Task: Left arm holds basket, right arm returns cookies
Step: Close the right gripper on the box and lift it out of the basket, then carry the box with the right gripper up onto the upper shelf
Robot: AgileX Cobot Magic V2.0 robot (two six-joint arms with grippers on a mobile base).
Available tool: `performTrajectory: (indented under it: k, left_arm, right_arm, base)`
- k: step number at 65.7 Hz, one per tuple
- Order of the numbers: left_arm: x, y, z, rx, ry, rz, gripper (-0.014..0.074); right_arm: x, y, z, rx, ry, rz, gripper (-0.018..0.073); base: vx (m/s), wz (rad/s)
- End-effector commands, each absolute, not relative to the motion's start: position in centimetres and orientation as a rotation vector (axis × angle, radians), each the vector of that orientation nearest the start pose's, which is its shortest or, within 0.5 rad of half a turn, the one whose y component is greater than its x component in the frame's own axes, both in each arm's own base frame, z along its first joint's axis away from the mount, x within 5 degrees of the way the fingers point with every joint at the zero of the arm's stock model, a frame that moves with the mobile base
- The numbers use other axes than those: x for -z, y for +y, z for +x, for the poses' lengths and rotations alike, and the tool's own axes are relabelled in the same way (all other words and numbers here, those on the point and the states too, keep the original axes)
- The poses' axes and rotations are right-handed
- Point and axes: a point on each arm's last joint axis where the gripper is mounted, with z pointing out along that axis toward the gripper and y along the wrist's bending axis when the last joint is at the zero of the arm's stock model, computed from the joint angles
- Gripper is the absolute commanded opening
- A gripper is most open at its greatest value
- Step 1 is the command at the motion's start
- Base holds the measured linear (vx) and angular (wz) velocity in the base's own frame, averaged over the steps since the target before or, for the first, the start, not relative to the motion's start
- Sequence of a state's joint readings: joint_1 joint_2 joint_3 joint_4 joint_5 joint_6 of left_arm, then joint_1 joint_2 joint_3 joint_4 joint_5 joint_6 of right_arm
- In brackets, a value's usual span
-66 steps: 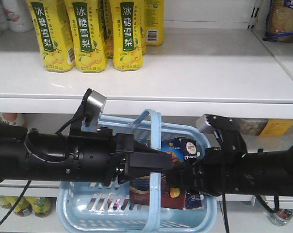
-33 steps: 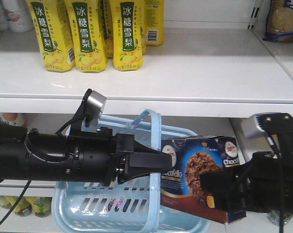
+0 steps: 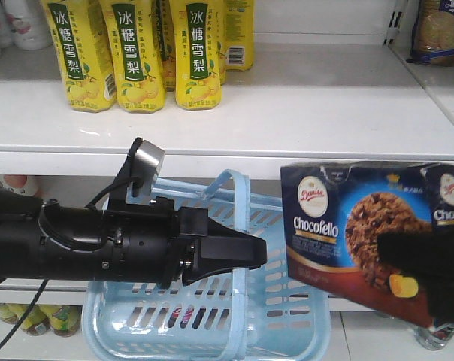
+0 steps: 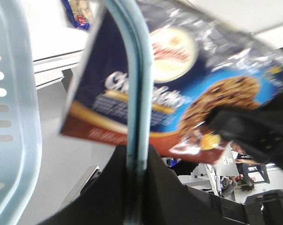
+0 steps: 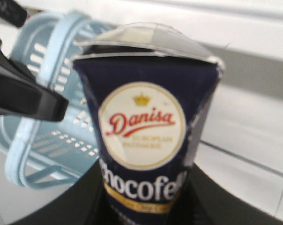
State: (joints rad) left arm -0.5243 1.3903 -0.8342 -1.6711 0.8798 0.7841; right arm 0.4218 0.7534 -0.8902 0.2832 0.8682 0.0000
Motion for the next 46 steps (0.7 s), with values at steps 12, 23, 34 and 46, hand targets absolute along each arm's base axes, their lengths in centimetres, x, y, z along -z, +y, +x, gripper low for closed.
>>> performTrajectory:
  k: [12,23,34,46]
  left_arm:
    - [-32.5,-19.9,19.8,1.876,2.072,0.234,-0.0003]
    - [-32.5,-19.9,19.8,1.876,2.072,0.234,-0.0003]
    - [-32.5,-19.9,19.8,1.876,2.072,0.234,-0.0003]
    - [-32.5,-19.9,19.8,1.876,2.072,0.234,-0.0003]
  right_arm:
    - [-43.4,6.2,11.2,-0.534,1.911,-0.295,0.0077]
    - [-44.0,6.3,12.7,-0.498,1.913,-0.225,0.0077]
    - [-44.0,6.5,13.3,-0.501,1.902,-0.213,0.0077]
    - [-44.1,6.2,13.3,-0.452,1.893,-0.225,0.0077]
  base:
    - [0.0,0.0]
    - [0.0,0.0]
    - [0.0,0.0]
    - [0.0,0.0]
